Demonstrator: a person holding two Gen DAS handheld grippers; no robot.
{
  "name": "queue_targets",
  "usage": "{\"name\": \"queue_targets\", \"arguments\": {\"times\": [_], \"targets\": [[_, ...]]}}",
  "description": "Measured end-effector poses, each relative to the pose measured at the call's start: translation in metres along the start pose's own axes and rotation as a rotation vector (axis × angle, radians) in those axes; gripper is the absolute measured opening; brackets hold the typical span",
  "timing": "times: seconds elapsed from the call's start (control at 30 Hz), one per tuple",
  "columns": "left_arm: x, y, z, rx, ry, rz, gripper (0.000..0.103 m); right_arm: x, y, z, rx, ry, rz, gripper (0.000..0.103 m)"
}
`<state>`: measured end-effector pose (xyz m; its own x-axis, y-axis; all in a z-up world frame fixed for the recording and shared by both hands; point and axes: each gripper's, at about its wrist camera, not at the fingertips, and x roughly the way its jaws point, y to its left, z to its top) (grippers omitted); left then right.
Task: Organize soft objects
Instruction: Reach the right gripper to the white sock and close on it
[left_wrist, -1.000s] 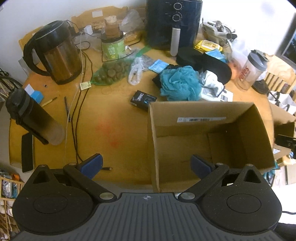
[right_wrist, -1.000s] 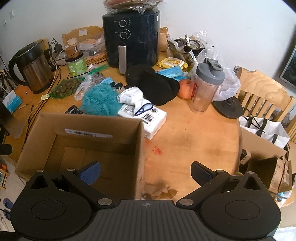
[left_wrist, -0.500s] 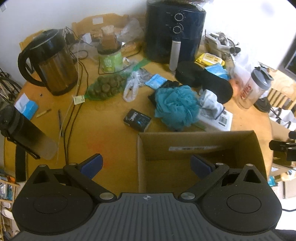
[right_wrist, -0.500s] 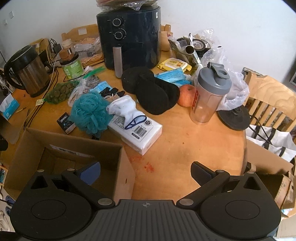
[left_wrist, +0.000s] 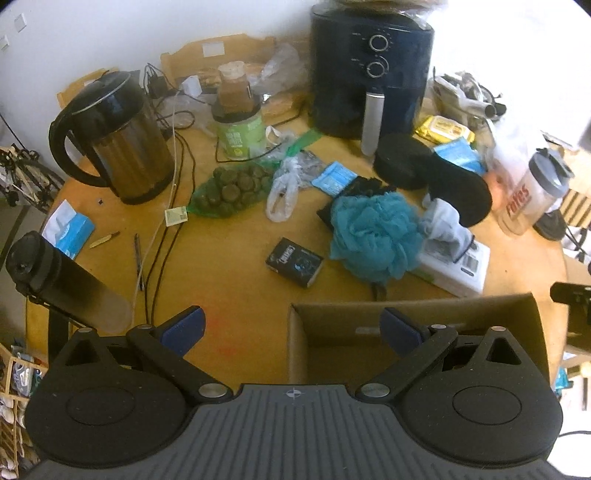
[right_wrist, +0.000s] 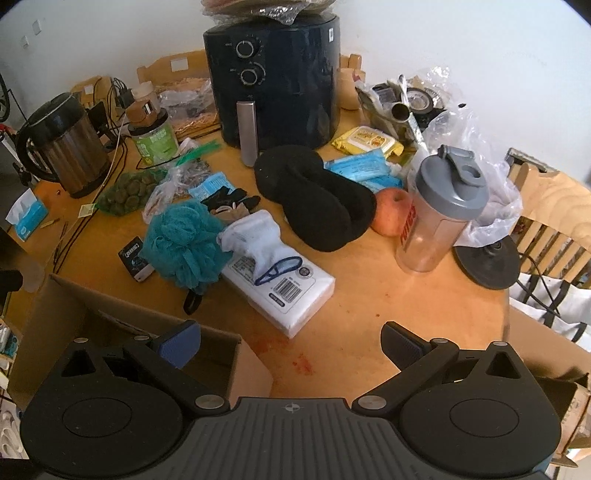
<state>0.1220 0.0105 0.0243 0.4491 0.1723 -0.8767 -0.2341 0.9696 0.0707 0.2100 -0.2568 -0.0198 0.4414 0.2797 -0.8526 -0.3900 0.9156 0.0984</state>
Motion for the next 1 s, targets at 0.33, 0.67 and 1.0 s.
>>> {"name": "queue_targets", "arguments": {"times": [0.33,0.67,1.0], "targets": [[0.009,0.023,0.012,-0.026,-0.033,-0.073,0.103,0.009,0.013,0.015,0.003,0.026,0.003,0.103],[0.022,0.044,0.011,-0.003,-0.005,-0.065,0.103,0.037,0.008,0.036,-0.014,-0.006,0.035,0.103],[0.025,0.055,0.001,-0.003,0.013,-0.054,0.103,0.085,0.017,0.053,-0.188,-0.043,0.128,0.096]]}}
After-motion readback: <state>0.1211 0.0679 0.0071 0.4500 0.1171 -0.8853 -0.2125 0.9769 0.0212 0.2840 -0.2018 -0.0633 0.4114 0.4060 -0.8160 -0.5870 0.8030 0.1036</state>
